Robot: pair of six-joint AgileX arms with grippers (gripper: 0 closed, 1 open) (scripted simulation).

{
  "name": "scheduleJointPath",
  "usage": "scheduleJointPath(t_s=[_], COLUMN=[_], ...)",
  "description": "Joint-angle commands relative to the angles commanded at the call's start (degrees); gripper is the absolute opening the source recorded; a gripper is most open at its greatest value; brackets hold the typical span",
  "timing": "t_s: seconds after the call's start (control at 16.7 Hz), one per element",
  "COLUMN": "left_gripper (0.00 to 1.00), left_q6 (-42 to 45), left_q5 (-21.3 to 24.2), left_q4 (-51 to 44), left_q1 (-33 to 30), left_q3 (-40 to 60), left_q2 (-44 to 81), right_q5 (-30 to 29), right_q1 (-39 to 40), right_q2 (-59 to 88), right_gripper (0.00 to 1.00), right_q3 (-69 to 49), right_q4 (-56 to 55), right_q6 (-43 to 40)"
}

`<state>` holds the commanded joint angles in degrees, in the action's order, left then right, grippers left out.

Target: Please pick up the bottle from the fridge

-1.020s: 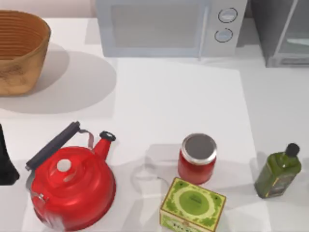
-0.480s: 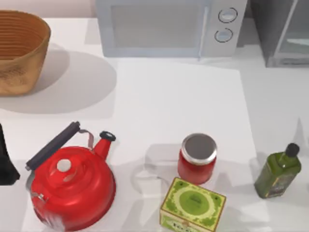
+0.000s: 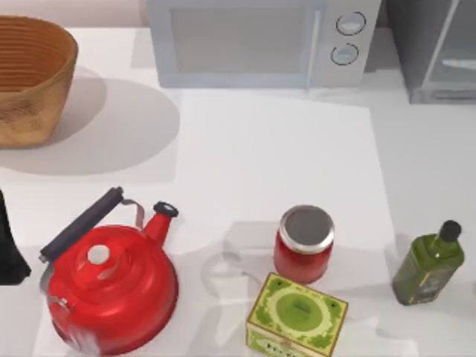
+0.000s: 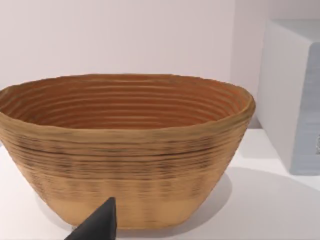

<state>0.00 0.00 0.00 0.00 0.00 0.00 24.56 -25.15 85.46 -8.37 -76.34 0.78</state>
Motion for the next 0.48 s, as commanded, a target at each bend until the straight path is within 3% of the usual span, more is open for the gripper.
scheduleJointPath(t_s=[0.24, 0.48], left_gripper=[1.00, 1.00], left_q6=[0.00, 0.00], left_q5=[0.00, 0.00], left_q4=[0.00, 0.00], left_q1=[0.00, 0.00], left_q3=[0.00, 0.00], left_q2=[0.00, 0.00], right_q5=[3.59, 4.89], right_q1=[-3.98, -5.42], right_q2=[13.03, 17.29], right_gripper=[1.00, 1.00], right_q3=[-1.56, -2.19], right_q4=[-12.06, -16.38], right_q6=[0.19, 0.25])
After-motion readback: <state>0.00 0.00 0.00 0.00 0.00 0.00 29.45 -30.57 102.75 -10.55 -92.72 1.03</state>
